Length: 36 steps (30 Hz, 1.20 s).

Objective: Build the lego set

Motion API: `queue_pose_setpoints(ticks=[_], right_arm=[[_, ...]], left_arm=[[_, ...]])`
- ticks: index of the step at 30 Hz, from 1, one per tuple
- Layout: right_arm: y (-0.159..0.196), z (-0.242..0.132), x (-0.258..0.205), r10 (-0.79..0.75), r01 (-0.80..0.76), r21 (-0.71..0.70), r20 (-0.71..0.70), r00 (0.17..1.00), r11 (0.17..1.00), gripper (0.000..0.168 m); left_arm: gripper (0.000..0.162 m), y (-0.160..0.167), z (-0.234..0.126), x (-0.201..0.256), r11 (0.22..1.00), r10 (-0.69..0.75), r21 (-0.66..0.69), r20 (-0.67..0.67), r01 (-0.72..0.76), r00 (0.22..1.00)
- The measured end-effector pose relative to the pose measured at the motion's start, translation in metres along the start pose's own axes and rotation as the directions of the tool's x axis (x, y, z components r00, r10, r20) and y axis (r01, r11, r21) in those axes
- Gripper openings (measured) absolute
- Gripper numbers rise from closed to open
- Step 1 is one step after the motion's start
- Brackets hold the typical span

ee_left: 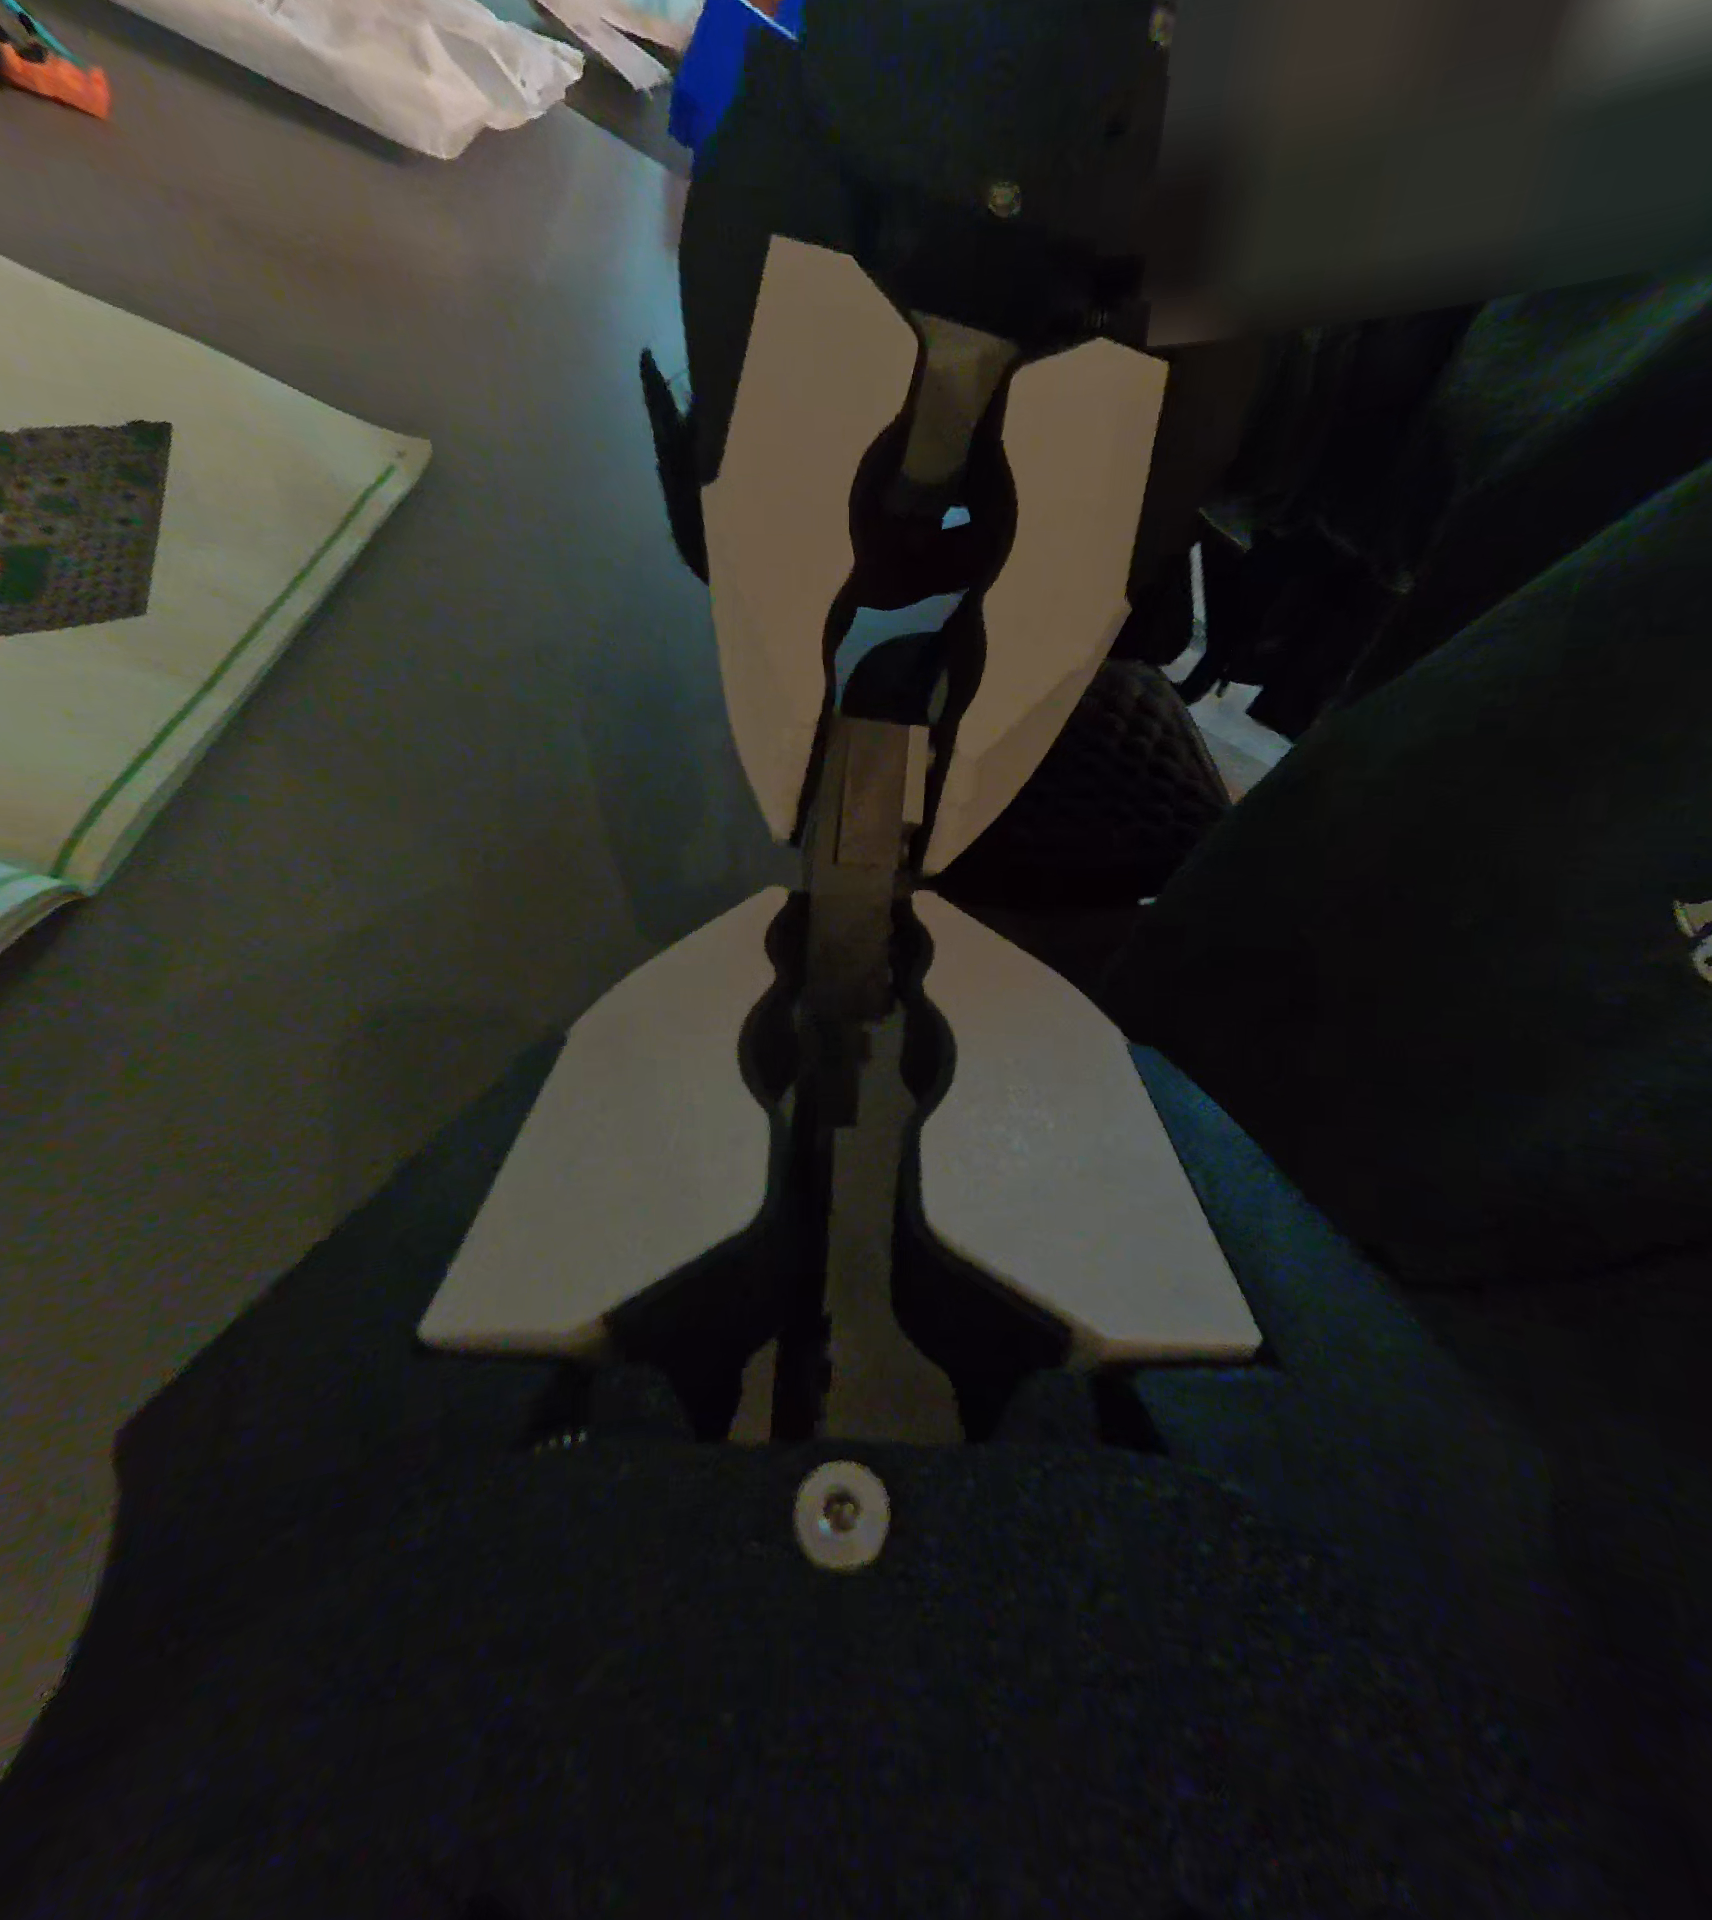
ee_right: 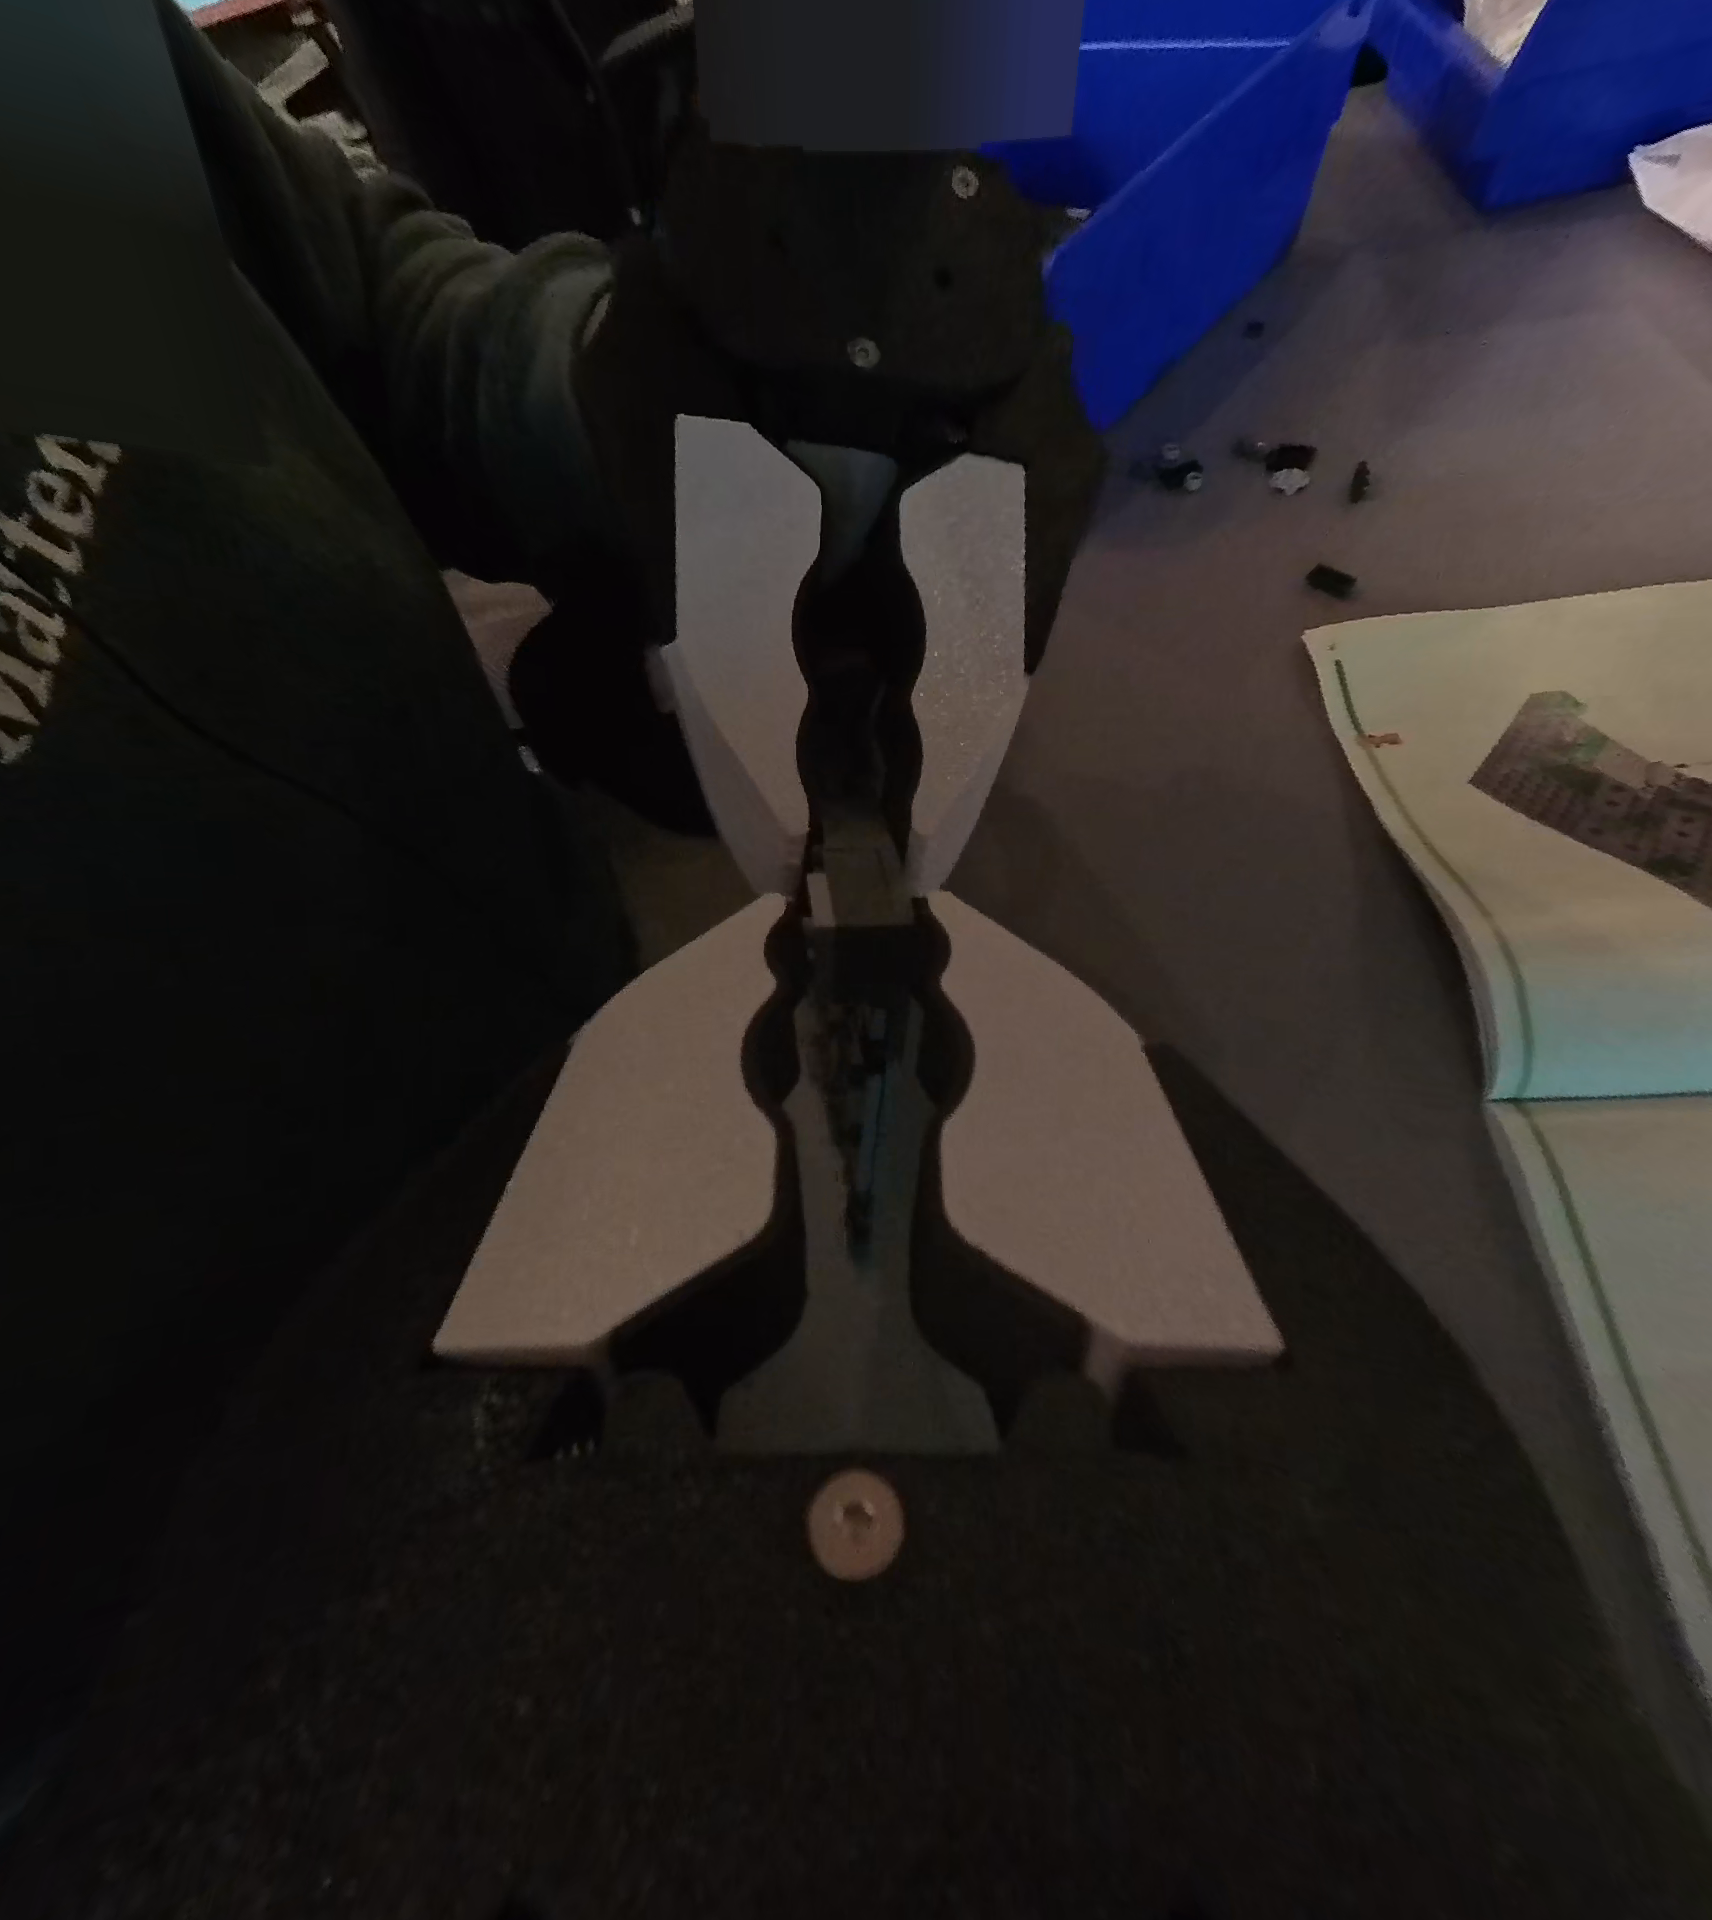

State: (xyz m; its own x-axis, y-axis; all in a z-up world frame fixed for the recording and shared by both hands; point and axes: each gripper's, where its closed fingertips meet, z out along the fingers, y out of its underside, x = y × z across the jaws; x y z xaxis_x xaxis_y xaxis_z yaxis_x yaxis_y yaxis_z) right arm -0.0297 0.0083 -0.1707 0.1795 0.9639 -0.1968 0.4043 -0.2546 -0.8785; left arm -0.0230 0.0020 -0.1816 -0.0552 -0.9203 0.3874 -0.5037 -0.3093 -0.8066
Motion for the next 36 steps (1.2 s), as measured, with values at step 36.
queue_pose_setpoints(ticks=[36], right_arm=[[-0.0098,-0.0011,-0.0038,-0.051,0.051,0.009,-0.034,0.998,0.999,0.019]], left_arm=[[0.016,-0.0004,-0.0049,0.0013,0.983,0.182,-0.029,0.117,-0.179,0.976]])
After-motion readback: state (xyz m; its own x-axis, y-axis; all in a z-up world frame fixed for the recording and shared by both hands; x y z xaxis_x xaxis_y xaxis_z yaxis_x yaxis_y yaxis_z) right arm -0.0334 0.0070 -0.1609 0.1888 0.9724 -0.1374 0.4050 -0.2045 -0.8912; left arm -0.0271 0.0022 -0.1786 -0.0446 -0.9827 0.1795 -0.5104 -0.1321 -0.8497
